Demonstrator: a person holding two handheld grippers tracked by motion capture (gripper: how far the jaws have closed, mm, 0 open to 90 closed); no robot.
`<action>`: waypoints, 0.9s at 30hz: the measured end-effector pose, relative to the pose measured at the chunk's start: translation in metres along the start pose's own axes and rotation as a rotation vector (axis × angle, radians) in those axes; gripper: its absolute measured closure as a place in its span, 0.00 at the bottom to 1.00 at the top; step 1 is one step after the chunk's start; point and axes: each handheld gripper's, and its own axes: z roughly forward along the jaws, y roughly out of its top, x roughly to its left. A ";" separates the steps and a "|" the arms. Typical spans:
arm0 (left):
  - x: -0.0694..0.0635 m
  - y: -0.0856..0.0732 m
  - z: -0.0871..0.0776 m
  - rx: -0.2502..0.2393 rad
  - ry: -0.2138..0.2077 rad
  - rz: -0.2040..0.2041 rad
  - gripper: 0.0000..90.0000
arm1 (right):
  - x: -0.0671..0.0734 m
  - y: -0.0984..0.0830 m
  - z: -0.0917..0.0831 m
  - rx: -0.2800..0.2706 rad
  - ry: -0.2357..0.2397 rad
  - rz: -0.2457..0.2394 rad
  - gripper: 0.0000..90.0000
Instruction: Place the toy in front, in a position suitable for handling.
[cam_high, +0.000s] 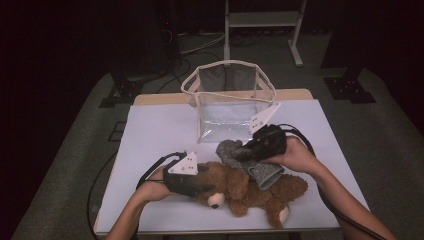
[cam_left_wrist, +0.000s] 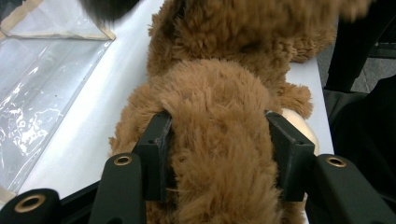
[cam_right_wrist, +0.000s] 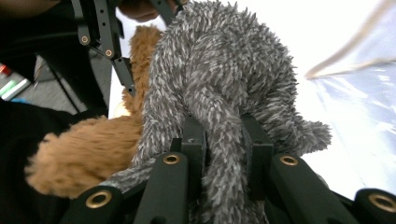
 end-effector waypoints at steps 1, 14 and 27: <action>0.000 -0.001 0.000 -0.004 0.001 -0.002 0.53 | 0.001 0.001 0.005 0.015 0.010 -0.001 0.83; 0.004 -0.003 -0.009 -0.019 0.028 -0.100 0.31 | 0.017 -0.036 0.014 0.024 0.032 0.021 0.84; -0.003 -0.012 -0.005 -0.058 0.019 -0.046 0.56 | 0.009 0.001 -0.007 0.099 0.028 -0.065 0.84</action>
